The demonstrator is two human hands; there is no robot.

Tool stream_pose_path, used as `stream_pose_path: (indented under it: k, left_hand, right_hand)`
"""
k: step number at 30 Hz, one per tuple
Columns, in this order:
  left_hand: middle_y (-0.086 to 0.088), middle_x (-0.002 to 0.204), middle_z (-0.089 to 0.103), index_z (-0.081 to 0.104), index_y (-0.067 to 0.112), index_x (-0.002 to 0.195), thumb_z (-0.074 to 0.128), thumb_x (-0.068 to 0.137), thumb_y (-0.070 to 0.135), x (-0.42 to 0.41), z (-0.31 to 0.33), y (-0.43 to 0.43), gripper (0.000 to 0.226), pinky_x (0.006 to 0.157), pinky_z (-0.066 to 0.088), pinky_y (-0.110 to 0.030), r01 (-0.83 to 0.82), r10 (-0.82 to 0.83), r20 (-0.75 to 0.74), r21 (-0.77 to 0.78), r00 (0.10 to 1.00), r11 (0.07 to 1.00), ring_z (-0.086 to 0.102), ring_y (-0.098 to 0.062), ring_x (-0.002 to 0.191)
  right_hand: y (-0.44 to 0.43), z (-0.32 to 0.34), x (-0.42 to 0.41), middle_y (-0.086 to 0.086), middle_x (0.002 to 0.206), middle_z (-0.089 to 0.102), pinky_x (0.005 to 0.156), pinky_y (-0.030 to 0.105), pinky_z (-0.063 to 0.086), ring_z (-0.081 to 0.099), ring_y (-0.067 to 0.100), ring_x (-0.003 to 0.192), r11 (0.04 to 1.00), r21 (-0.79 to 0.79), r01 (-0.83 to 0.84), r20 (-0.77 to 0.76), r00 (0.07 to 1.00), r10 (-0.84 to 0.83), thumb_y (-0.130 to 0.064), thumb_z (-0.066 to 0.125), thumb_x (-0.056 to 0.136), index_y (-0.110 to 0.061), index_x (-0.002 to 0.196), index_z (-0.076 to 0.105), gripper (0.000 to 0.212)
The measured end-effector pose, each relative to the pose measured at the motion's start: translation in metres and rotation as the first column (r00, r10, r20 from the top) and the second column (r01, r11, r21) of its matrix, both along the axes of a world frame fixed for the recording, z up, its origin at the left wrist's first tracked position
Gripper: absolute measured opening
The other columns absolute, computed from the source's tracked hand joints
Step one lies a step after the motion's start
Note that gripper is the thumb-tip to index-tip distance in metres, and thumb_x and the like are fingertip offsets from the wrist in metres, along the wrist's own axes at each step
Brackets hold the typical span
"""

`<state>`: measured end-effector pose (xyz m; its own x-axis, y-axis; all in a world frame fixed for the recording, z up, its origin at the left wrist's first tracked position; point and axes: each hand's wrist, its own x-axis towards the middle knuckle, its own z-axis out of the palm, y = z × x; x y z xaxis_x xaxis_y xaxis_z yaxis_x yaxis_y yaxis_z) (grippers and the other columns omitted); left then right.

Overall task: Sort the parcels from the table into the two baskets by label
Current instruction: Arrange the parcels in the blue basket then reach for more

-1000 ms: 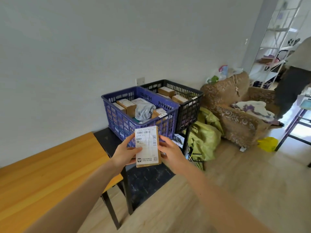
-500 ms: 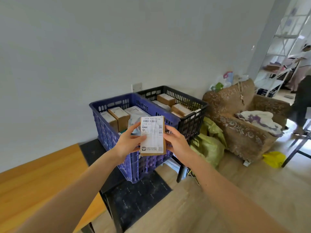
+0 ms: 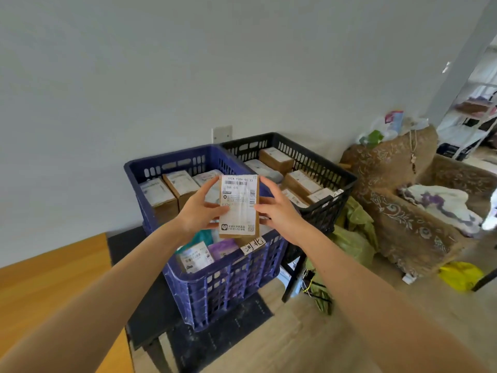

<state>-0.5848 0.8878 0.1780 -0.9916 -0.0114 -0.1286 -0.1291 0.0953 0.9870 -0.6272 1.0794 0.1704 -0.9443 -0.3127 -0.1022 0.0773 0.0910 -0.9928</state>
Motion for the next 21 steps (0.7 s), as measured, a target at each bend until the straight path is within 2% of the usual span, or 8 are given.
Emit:
stream_pose_path:
  k: [4,7,12,14,17,21]
  left_hand:
    - [-0.004,0.109,0.068,0.024,0.044,0.148,0.061,0.09,0.0,-0.02,-0.014,-0.002,0.081,0.074,0.061,-0.039,-0.045,0.047,0.048,-0.046,0.998,0.998,0.07,-0.018,0.093]
    - [-0.002,0.106,0.067,0.025,0.043,0.147,0.06,0.09,0.0,-0.034,-0.024,-0.004,0.079,0.071,0.061,-0.037,-0.087,0.092,0.088,-0.069,0.992,0.994,0.069,-0.017,0.091]
    - [-0.001,0.111,0.065,0.028,0.039,0.146,0.062,0.089,-0.001,-0.05,-0.044,-0.002,0.078,0.065,0.061,-0.035,-0.167,0.181,0.193,-0.084,0.964,0.982,0.071,-0.02,0.09]
    - [-0.002,0.115,0.064,0.031,0.037,0.145,0.063,0.088,-0.003,-0.055,-0.052,-0.001,0.078,0.065,0.061,-0.038,-0.184,0.198,0.245,-0.077,0.949,0.98,0.072,-0.023,0.089]
    - [-0.005,0.116,0.063,0.036,0.034,0.143,0.066,0.085,-0.004,-0.059,-0.064,0.0,0.076,0.069,0.061,-0.044,-0.204,0.217,0.295,-0.076,0.93,0.976,0.072,-0.026,0.09]
    - [-0.01,0.123,0.06,0.041,0.028,0.141,0.069,0.084,-0.001,-0.062,-0.077,0.004,0.07,0.071,0.061,-0.047,-0.251,0.28,0.342,-0.128,0.897,0.96,0.07,-0.03,0.094]
  right_hand:
    - [-0.006,-0.016,-0.036,0.006,0.115,0.065,0.094,0.051,0.051,0.063,0.026,0.11,0.996,0.058,-0.073,0.044,0.997,0.071,0.005,0.051,0.094,-0.042,0.141,0.037,0.068]
    - [-0.011,-0.026,-0.061,0.005,0.125,0.061,0.09,0.045,0.054,0.061,0.023,0.112,0.978,0.117,-0.17,0.062,0.985,0.164,0.002,0.052,0.094,-0.045,0.143,0.03,0.071]
    - [-0.018,-0.046,-0.1,0.007,0.138,0.052,0.099,0.051,0.049,0.056,0.025,0.12,0.918,0.243,-0.314,0.113,0.949,0.295,-0.004,0.059,0.092,-0.043,0.143,0.03,0.07]
    - [-0.019,-0.053,-0.113,0.007,0.141,0.049,0.095,0.05,0.052,0.058,0.026,0.118,0.898,0.25,-0.362,0.155,0.931,0.331,-0.007,0.061,0.092,-0.039,0.139,0.036,0.063]
    - [-0.017,-0.059,-0.126,0.009,0.137,0.05,0.081,0.045,0.059,0.061,0.028,0.112,0.869,0.254,-0.425,0.228,0.899,0.373,-0.007,0.062,0.092,-0.031,0.133,0.041,0.052]
    - [-0.016,-0.065,-0.137,0.003,0.129,0.054,0.078,0.043,0.06,0.064,0.028,0.108,0.807,0.315,-0.5,0.253,0.864,0.436,-0.006,0.062,0.092,-0.023,0.134,0.041,0.05]
